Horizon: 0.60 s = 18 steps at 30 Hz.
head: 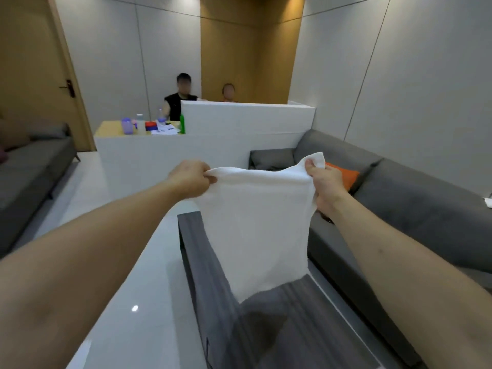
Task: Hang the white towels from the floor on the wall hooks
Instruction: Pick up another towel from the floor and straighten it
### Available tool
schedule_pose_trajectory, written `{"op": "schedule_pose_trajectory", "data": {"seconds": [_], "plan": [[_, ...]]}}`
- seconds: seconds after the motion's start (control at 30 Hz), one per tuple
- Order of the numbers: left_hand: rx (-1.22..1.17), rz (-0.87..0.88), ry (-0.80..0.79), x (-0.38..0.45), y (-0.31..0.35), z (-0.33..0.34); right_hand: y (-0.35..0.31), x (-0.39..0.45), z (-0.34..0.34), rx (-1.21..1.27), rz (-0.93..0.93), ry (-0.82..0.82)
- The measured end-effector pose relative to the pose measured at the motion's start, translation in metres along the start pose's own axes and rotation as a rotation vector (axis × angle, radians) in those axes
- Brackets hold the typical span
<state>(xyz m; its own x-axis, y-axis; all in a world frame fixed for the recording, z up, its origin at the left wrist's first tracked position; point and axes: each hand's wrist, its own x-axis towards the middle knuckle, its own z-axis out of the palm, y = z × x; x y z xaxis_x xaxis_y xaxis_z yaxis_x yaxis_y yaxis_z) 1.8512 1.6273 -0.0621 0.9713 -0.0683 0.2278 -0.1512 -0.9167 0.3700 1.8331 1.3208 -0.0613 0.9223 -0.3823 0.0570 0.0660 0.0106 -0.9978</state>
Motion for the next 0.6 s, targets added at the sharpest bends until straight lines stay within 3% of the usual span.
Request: {"op": "schedule_pose_trajectory", "data": {"seconds": [0.23,0.6], "plan": [[0.038,-0.135,0.218,0.073,-0.040,-0.003,0.018,0.093,0.060,-0.005,-0.004,-0.097],[0.118,-0.240,0.286,0.268,-0.101,0.007,0.025,0.285,0.178,-0.269,-0.133,-0.145]]}}
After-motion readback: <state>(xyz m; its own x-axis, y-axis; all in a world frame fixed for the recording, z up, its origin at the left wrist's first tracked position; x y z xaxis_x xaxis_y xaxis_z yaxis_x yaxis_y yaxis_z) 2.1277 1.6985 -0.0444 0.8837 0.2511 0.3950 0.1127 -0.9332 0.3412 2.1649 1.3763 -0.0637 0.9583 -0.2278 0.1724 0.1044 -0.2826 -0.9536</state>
